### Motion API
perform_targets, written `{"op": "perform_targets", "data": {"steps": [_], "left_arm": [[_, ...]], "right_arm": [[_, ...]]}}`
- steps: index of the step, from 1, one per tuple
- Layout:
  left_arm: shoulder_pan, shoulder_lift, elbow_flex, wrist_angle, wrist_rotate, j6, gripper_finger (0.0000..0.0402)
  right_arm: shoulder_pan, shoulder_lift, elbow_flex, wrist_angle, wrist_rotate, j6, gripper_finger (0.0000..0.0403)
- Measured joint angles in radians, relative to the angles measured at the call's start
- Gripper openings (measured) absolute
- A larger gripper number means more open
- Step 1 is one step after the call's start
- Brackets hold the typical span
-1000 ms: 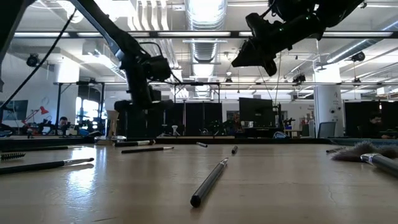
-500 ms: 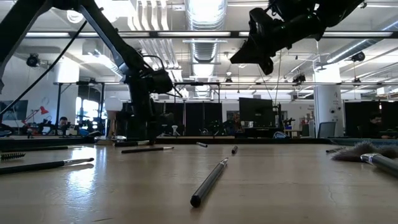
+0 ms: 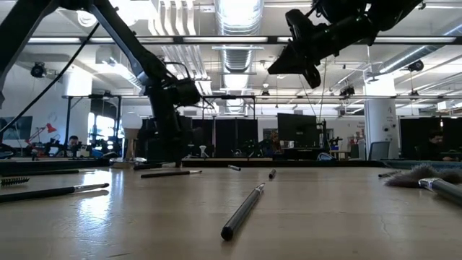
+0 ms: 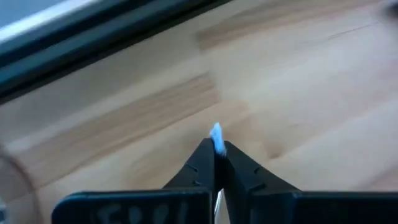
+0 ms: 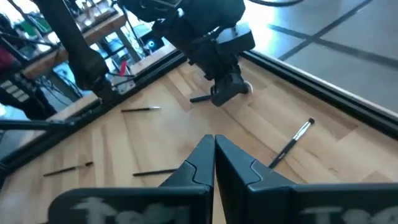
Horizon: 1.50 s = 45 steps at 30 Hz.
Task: Put items in baskets/containers
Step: Put the foundation brush into the brush holder
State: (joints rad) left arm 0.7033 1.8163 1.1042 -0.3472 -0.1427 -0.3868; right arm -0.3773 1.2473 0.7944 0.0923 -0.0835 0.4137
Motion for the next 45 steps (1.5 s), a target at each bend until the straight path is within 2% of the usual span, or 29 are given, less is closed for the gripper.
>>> {"op": "perform_targets", "data": {"steps": [5,8,11,16,20,25,33,39,45], "left_arm": [[-0.01,-0.109,0.0,0.007,0.003,-0.025,0.0005],[-0.04,-0.207,-0.001,0.04,0.014,-0.074,0.0004],[-0.094,-0.304,-0.017,0.195,0.027,-0.08,0.0004],[-0.237,-0.402,-0.035,0.558,0.055,-0.149,0.0005],[-0.336,-0.413,-0.04,0.757,0.054,-0.159,0.0005],[-0.428,-0.402,-0.039,0.853,0.051,-0.164,0.0005],[-0.519,-0.386,-0.033,1.027,0.048,-0.187,0.0005],[-0.524,-0.386,-0.013,1.032,0.063,-0.191,0.0005],[-0.518,-0.386,-0.003,1.033,0.153,-0.188,0.0005]], "right_arm": [[-0.001,-0.048,0.0,-0.01,-0.001,-0.044,0.0008],[-0.013,-0.095,-0.001,-0.014,-0.081,-0.07,0.0008],[-0.022,-0.144,-0.012,-0.021,-0.172,-0.128,0.0008],[-0.038,-0.181,-0.019,-0.028,-0.309,-0.131,0.0008],[-0.039,-0.185,-0.019,-0.021,-0.3,-0.046,0.0008],[-0.035,-0.196,-0.019,0.057,-0.348,0.012,0.0015],[-0.033,-0.214,-0.012,0.174,-0.378,0.062,0.0083],[-0.014,-0.192,0.055,0.184,-0.441,0.062,0.0136],[0.029,-0.093,0.152,0.175,-0.441,0.065,0.0162]]}}
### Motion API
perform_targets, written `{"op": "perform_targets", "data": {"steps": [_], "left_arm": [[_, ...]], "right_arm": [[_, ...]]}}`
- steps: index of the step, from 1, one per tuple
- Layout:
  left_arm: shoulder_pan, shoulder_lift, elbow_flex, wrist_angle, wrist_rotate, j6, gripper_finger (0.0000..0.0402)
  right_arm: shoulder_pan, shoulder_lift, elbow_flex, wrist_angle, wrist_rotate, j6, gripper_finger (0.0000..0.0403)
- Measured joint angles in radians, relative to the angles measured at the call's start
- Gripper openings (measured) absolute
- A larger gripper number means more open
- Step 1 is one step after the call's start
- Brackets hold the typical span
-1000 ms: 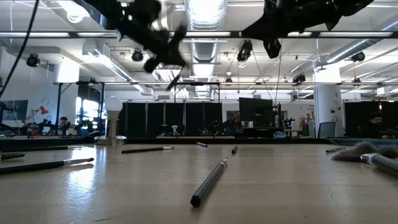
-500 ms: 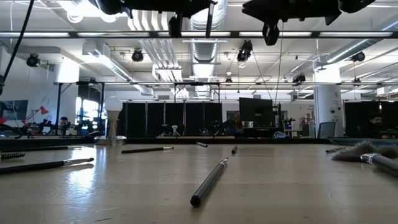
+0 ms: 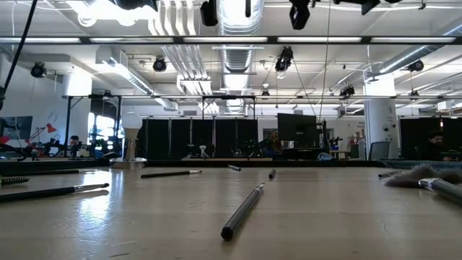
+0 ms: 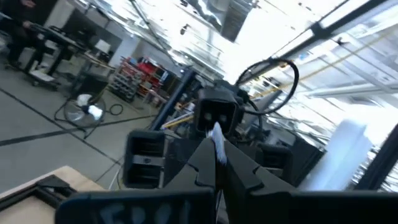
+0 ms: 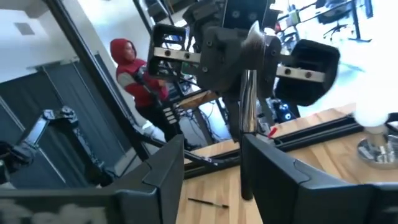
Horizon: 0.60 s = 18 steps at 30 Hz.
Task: Put items in baskets/containers
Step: Put the foundation brush into the brush holder
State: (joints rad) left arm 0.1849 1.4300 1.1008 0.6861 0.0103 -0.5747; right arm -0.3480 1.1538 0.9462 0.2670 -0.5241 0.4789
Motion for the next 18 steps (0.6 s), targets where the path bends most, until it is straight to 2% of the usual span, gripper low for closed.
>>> {"op": "perform_targets", "data": {"steps": [10,14,18], "left_arm": [[0.017,0.0,0.009,0.002,0.122,0.028,0.0005],[0.019,-0.006,0.008,0.008,0.133,0.049,0.0005],[0.018,-0.014,0.008,0.01,0.129,0.056,0.0005]], "right_arm": [[0.023,0.235,0.23,-0.01,0.024,0.025,0.0163],[0.041,0.266,0.289,-0.064,0.022,0.023,0.0142],[0.055,0.251,0.299,-0.12,0.042,0.004,0.0105]]}}
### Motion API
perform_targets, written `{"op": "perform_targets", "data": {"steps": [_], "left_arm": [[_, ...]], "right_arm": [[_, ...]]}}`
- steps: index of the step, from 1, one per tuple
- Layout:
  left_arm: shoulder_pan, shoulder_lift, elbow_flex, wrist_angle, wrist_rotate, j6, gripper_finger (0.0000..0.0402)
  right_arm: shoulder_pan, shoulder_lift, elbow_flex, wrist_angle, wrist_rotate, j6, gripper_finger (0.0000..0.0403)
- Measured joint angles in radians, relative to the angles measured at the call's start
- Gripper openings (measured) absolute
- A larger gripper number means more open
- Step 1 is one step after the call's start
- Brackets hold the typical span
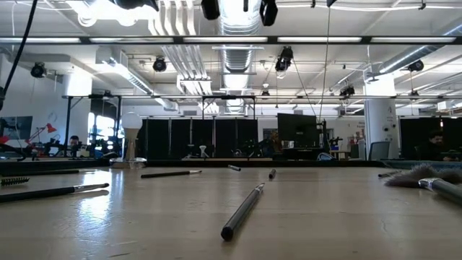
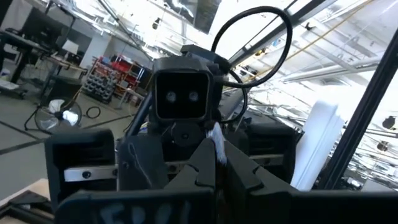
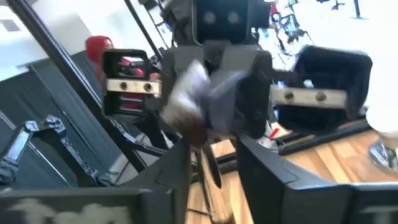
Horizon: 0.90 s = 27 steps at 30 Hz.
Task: Put items in baskets/containers
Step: Put the foundation brush into the brush holder
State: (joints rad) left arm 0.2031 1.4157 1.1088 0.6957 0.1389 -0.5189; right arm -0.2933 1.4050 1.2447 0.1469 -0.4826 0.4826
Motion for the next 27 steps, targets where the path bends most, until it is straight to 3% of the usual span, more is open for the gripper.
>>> {"op": "perform_targets", "data": {"steps": [7,15,21,27], "left_arm": [[0.012,-0.008,0.0,-0.011,-0.011,-0.004,0.0008],[0.048,-0.012,-0.001,-0.078,-0.062,-0.078,0.0058],[0.085,-0.012,-0.001,-0.086,-0.043,-0.075,0.008],[0.114,-0.012,-0.001,-0.138,-0.013,-0.063,0.0082]], "right_arm": [[0.003,-0.104,-0.008,-0.161,0.096,-0.083,0.0035],[0.061,-0.26,-0.013,-0.379,0.267,-0.115,0.003],[0.214,-0.402,-0.017,-0.626,0.516,-0.066,0.003],[0.471,-0.481,-0.057,-0.826,0.825,0.131,0.003]]}}
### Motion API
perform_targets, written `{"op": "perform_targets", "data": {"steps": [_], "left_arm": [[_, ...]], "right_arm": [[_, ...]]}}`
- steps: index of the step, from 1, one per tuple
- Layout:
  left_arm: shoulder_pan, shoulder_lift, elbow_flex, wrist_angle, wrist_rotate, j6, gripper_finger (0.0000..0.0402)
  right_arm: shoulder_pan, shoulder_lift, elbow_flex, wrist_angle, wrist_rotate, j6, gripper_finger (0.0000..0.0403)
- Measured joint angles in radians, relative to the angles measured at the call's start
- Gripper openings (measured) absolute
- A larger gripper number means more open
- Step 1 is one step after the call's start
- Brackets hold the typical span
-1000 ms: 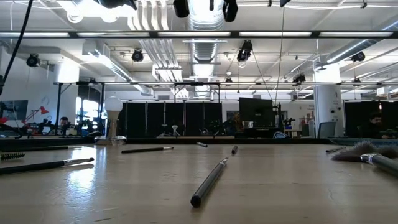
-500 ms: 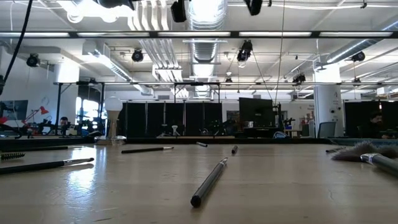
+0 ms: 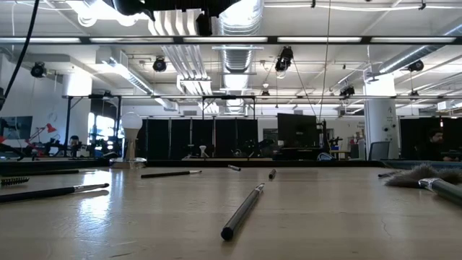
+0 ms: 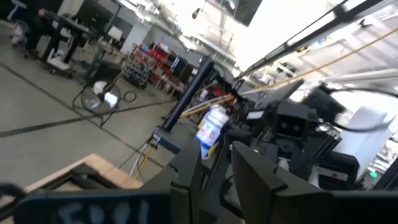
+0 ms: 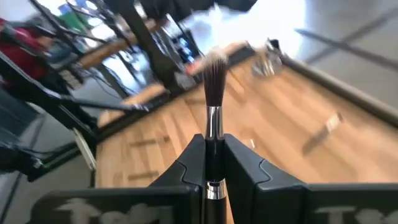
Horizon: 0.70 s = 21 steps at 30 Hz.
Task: Put items in baskets/containers
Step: Put the foundation brush into the brush holder
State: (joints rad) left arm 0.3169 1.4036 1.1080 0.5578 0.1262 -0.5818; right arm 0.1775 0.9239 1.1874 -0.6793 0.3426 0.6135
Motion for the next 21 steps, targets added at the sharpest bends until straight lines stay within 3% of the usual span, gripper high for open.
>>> {"op": "perform_targets", "data": {"steps": [5,11,21], "left_arm": [[0.019,0.0,0.0,-0.035,0.015,-0.001,0.0082],[0.026,0.0,0.0,-0.079,0.016,-0.016,0.0082],[0.028,0.0,-0.001,-0.112,0.019,0.029,0.0082]], "right_arm": [[0.226,-0.026,-0.08,-0.122,0.18,0.303,0.003],[0.485,-0.007,-0.216,-0.13,0.32,0.637,0.003],[0.791,0.151,-0.343,-0.127,0.463,0.989,0.003]]}}
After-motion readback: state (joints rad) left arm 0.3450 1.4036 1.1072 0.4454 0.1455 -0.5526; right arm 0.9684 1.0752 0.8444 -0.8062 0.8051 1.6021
